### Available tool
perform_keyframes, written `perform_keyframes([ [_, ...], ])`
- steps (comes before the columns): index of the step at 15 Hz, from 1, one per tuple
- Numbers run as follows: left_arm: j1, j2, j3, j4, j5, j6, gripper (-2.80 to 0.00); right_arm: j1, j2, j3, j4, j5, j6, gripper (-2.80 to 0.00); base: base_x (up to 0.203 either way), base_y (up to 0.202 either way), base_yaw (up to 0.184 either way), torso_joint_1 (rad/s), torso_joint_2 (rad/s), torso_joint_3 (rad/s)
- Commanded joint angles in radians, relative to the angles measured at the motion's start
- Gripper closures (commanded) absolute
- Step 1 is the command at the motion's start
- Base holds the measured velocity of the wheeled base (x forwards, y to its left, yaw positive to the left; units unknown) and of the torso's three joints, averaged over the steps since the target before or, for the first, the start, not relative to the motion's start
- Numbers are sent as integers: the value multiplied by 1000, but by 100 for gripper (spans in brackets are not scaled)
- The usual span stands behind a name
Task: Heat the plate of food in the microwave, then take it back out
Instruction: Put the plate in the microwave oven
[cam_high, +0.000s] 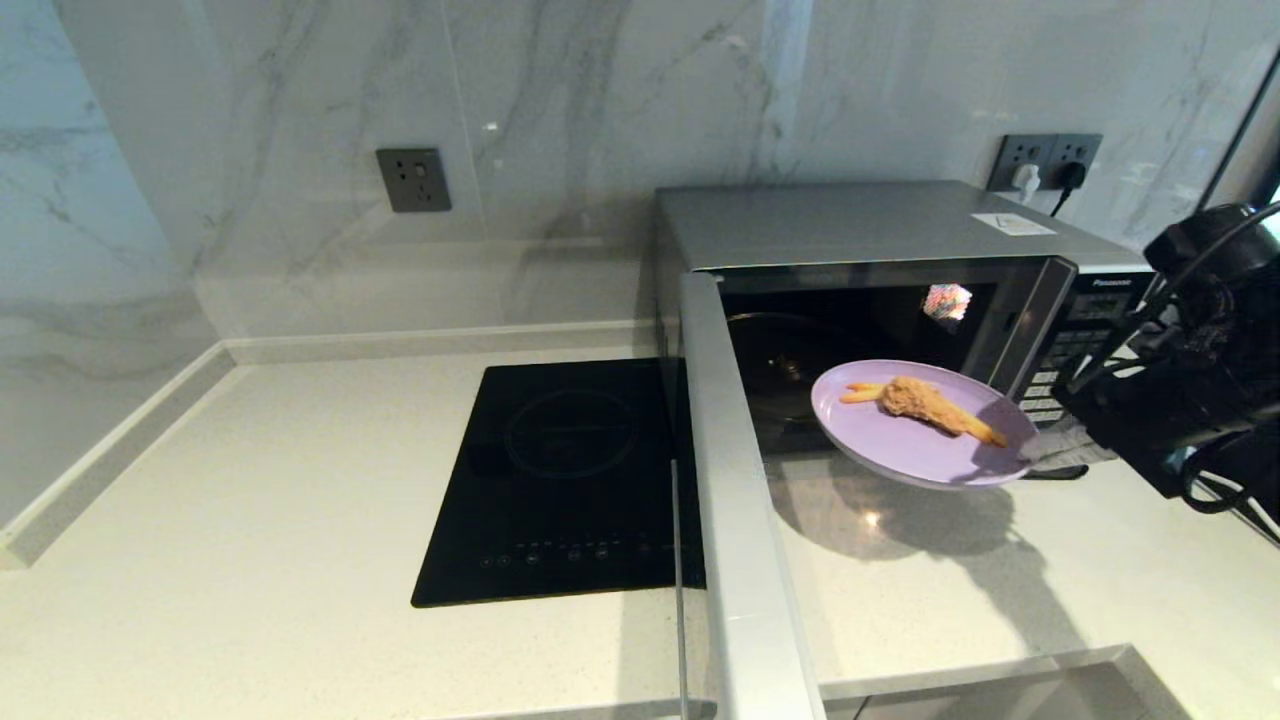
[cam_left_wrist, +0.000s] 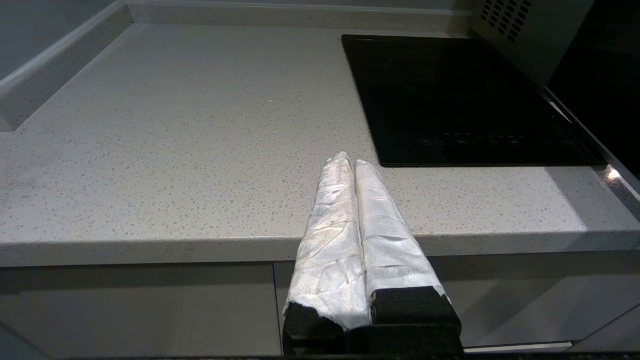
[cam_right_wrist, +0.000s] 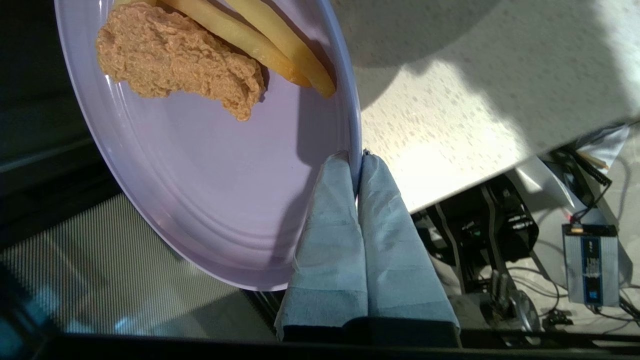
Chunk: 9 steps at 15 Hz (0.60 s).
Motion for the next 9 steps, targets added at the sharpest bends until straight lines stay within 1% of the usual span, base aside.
perform_keyframes([
  [1, 0, 2, 0, 0, 0, -1, 0, 55, 83, -44, -28, -43, 52, 0, 0, 0, 0, 0, 0, 0],
  [2, 0, 2, 0, 0, 0, -1, 0, 74, 107, -58, -56, -83, 80, 0, 0, 0, 0, 0, 0, 0],
  [4, 0, 2, 0, 0, 0, -1, 0, 109, 153, -82, -153, -184, 142, 0, 0, 0, 0, 0, 0, 0],
  [5, 0, 2, 0, 0, 0, -1, 0, 121, 177, -102, -189, -212, 161, 0, 0, 0, 0, 0, 0, 0],
  [9, 0, 2, 0, 0, 0, -1, 0, 140, 276, -195, -218, -225, 222, 0, 0, 0, 0, 0, 0, 0],
])
